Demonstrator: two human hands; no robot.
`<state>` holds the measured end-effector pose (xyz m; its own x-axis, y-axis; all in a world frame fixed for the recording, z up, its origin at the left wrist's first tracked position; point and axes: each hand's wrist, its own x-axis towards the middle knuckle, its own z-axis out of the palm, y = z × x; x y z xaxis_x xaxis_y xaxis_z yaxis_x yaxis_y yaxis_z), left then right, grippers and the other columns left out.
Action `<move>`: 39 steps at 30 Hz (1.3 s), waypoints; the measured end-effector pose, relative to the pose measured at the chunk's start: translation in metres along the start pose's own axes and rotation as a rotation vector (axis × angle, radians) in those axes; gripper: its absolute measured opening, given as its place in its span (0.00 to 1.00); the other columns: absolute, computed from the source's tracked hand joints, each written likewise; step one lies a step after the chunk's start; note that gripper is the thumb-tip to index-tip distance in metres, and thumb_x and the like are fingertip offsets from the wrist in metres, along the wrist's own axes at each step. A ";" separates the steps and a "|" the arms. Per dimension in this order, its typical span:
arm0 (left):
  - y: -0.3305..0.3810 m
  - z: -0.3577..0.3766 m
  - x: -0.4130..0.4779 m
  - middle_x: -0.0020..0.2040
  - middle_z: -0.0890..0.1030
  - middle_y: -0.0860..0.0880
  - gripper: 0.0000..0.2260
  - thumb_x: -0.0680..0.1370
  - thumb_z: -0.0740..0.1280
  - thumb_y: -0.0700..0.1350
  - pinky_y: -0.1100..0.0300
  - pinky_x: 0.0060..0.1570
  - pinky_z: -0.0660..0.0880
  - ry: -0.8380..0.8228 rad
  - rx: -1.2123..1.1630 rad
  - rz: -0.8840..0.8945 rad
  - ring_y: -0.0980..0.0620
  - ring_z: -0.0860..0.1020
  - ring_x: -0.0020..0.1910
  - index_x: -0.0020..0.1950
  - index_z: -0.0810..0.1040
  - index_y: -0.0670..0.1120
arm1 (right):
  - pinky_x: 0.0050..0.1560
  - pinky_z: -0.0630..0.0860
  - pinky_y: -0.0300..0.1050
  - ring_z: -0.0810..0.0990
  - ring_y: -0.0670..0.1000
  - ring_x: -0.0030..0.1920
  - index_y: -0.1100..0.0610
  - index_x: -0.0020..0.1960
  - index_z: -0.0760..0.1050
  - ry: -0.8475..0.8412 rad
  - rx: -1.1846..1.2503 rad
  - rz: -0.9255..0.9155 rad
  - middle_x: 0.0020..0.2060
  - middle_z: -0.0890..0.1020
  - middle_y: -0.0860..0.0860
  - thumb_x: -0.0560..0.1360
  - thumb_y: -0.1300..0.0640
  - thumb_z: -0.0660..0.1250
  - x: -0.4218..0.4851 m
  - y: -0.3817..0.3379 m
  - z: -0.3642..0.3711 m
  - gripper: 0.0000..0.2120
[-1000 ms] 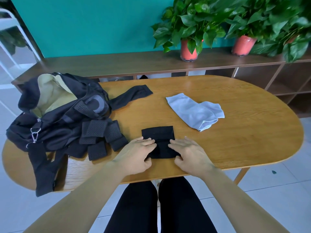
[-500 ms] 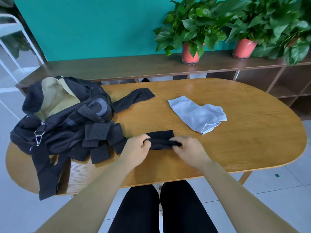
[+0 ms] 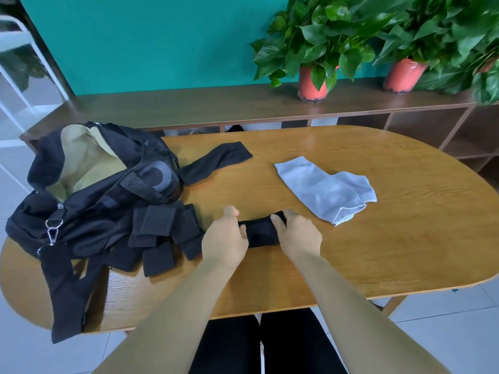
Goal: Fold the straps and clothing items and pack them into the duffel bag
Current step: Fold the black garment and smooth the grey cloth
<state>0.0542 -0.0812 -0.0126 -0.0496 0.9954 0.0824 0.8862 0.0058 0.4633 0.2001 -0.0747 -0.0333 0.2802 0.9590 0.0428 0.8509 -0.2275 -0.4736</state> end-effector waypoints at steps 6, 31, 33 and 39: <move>0.004 0.003 0.002 0.40 0.71 0.50 0.08 0.80 0.60 0.45 0.57 0.31 0.68 -0.040 0.200 0.039 0.50 0.73 0.35 0.58 0.67 0.46 | 0.30 0.65 0.41 0.72 0.53 0.34 0.56 0.51 0.69 0.015 -0.165 0.026 0.34 0.74 0.50 0.79 0.40 0.56 0.004 -0.003 0.006 0.18; -0.025 0.023 -0.011 0.78 0.38 0.48 0.29 0.82 0.47 0.53 0.55 0.74 0.35 -0.299 0.345 0.480 0.52 0.35 0.76 0.78 0.38 0.47 | 0.72 0.32 0.50 0.30 0.48 0.74 0.57 0.76 0.39 -0.130 -0.447 -0.538 0.76 0.36 0.52 0.75 0.40 0.29 -0.020 0.019 0.016 0.35; -0.027 0.023 -0.009 0.78 0.38 0.49 0.29 0.82 0.48 0.52 0.55 0.74 0.35 -0.301 0.338 0.490 0.53 0.35 0.76 0.78 0.38 0.47 | 0.73 0.34 0.49 0.34 0.48 0.75 0.56 0.77 0.44 -0.130 -0.415 -0.515 0.77 0.42 0.51 0.75 0.39 0.30 -0.019 0.022 0.017 0.35; -0.032 0.029 -0.002 0.78 0.39 0.51 0.32 0.76 0.39 0.56 0.53 0.75 0.37 -0.300 0.353 0.507 0.53 0.35 0.76 0.78 0.38 0.48 | 0.75 0.42 0.52 0.41 0.50 0.77 0.55 0.78 0.46 -0.148 -0.445 -0.451 0.77 0.52 0.51 0.75 0.37 0.30 -0.012 0.022 0.014 0.37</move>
<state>0.0393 -0.0808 -0.0529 0.4959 0.8664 -0.0580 0.8656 -0.4879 0.1128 0.2089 -0.0892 -0.0569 -0.1852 0.9826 0.0151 0.9823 0.1855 -0.0260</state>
